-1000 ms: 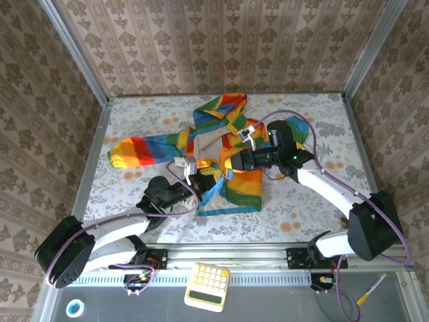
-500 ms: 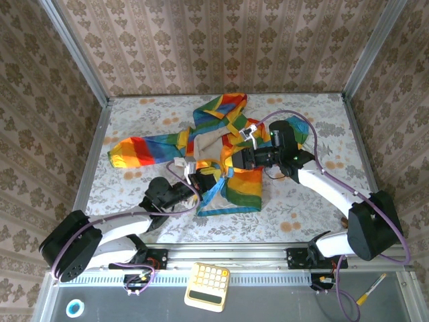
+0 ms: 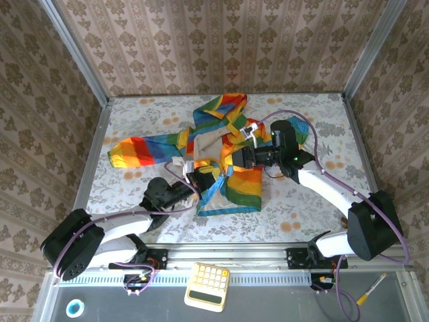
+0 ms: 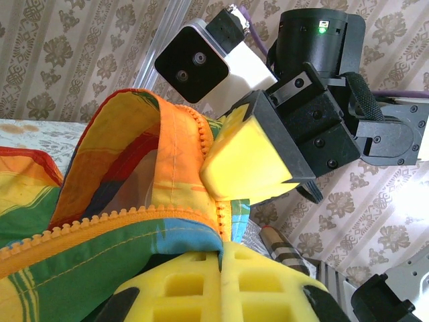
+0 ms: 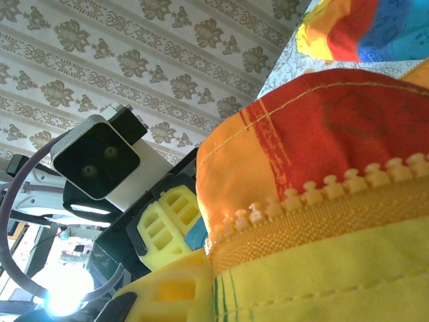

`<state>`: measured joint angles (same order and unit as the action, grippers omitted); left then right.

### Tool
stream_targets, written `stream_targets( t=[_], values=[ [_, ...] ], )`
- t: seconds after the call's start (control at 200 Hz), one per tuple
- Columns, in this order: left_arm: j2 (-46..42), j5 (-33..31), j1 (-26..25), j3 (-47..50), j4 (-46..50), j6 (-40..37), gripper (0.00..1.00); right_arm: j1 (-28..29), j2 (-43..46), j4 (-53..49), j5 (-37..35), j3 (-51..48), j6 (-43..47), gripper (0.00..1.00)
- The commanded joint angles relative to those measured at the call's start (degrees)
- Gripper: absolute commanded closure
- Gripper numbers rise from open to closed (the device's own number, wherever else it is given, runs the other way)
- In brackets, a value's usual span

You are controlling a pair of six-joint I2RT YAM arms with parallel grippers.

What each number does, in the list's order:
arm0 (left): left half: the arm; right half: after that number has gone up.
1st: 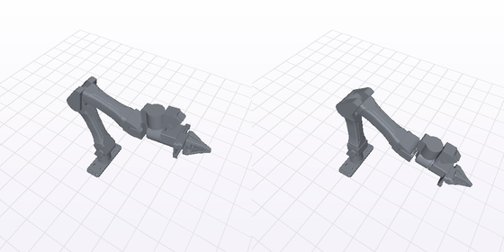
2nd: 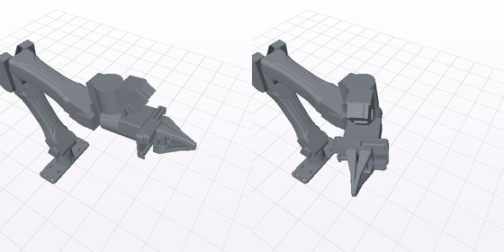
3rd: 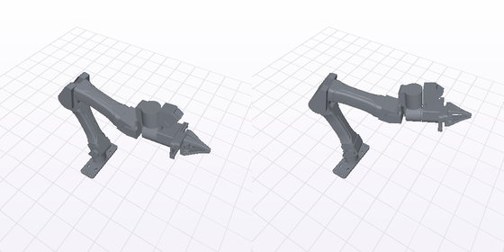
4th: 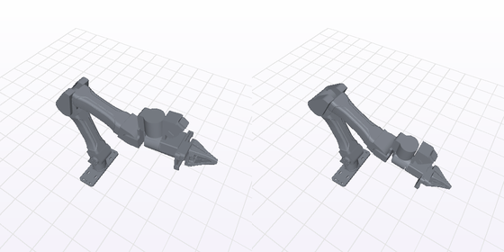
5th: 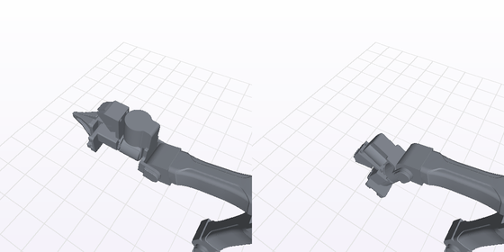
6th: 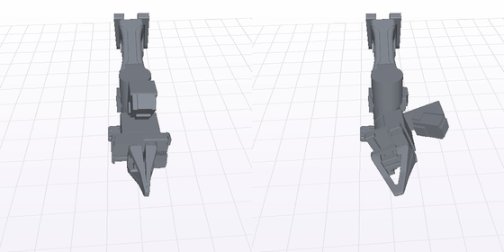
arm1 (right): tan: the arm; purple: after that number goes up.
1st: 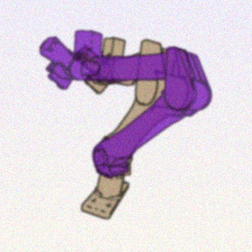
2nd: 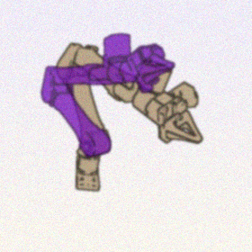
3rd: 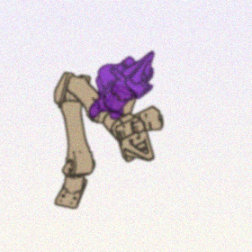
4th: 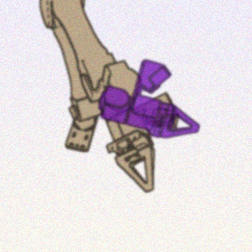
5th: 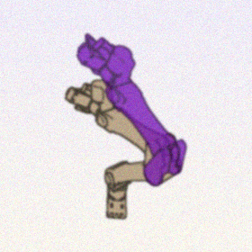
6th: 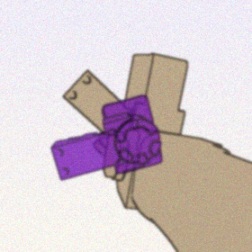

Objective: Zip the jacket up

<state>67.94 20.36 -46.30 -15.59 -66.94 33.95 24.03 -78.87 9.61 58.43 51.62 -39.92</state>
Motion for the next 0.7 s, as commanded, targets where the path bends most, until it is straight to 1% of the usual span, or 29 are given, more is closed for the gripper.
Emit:
stream_targets(
  t=[0.0, 0.095, 0.17, 0.385, 0.45, 0.53, 0.625, 0.655, 0.695],
  values=[
    [0.44, 0.63, 0.55, 1.18, -1.76, 1.22, 1.00, -0.56, 0.38, 1.31, 0.58, 0.18, 0.46, 1.00],
    [-0.69, -1.58, 1.62, 1.44, 0.92, 2.03, 1.00, -0.56, 0.60, -3.74, -0.89, 0.66, 4.04, 1.00],
    [-2.82, -3.91, 2.70, 1.53, 6.33, 2.28, 1.00, -0.56, 0.89, -6.93, -2.40, 0.68, 6.59, 1.00],
    [-9.67, -10.58, 4.03, 0.20, 29.22, 0.94, 1.00, -0.52, 2.22, -15.56, -10.89, 0.68, 12.74, 1.00],
    [-10.11, -11.98, 4.05, -0.54, 36.01, 0.30, 1.00, -0.56, 2.40, -15.63, -11.82, 0.43, 13.14, 1.00],
    [-8.81, -12.16, 3.95, -1.15, 40.70, -0.02, 1.00, -0.56, 2.43, -14.29, -11.75, -0.02, 12.64, 1.00],
    [-7.39, -9.94, 3.73, -3.27, 44.50, -1.86, 0.71, -0.56, 2.32, -13.67, -10.79, 0.04, 12.41, 1.00],
    [-7.51, -9.95, 3.39, -4.06, 45.66, -2.56, 0.65, -0.56, 2.21, -13.72, -10.48, 0.15, 12.41, 1.00],
    [-8.09, -10.10, 2.89, -5.04, 46.84, -3.68, 0.61, -0.56, 2.18, -13.90, -10.15, 0.32, 12.65, 1.00]
  ],
)
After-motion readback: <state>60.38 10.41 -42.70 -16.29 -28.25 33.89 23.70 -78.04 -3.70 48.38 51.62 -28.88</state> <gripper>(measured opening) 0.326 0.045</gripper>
